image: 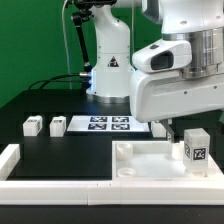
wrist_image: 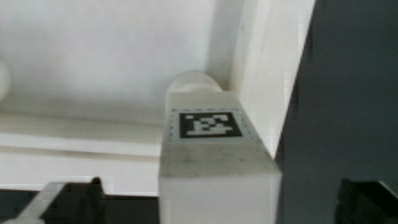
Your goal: Assemble square table
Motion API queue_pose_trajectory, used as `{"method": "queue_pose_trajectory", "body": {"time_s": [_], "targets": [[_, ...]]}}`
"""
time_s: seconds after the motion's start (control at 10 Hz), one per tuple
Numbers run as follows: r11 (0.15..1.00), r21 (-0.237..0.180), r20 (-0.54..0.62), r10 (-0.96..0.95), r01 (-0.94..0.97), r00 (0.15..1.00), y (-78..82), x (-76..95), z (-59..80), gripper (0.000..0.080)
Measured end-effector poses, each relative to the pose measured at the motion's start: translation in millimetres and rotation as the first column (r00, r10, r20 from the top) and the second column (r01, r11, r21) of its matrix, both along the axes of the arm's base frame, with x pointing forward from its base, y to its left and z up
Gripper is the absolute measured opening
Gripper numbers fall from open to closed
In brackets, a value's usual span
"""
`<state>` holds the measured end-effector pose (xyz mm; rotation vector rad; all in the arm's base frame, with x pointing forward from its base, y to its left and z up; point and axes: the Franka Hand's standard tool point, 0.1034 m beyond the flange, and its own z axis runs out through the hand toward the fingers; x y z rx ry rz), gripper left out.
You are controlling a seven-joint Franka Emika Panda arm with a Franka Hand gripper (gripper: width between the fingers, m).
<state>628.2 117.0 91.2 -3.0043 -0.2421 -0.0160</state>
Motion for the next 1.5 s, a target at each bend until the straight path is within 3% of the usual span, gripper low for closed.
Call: {"method": "queue_pose_trajectory", "body": {"time_s": [0.5, 0.8, 1.1, 1.2, 1.5], "targets": [[0.999, -0.007, -0.066, -0.041, 0.041, 0.997, -7.1, 1.4, -19.1, 0.0649], [0.999, -0.008, -0.068, -0.052, 0.051, 0.996, -6.8, 1.1, -19.5, 0.0286], [0.966, -0.025, -0.093, -0.259, 0.257, 0.962, -5.5, 0.6, -19.7, 0.0288], [0.937, -0.034, -0.103, -0.349, 0.348, 0.931, -3.7, -0.2, -20.2, 0.0288], [0.709, -0.070, -0.142, -0.703, 0.701, 0.697, -2.4, -0.5, -21.2, 0.0288]]}}
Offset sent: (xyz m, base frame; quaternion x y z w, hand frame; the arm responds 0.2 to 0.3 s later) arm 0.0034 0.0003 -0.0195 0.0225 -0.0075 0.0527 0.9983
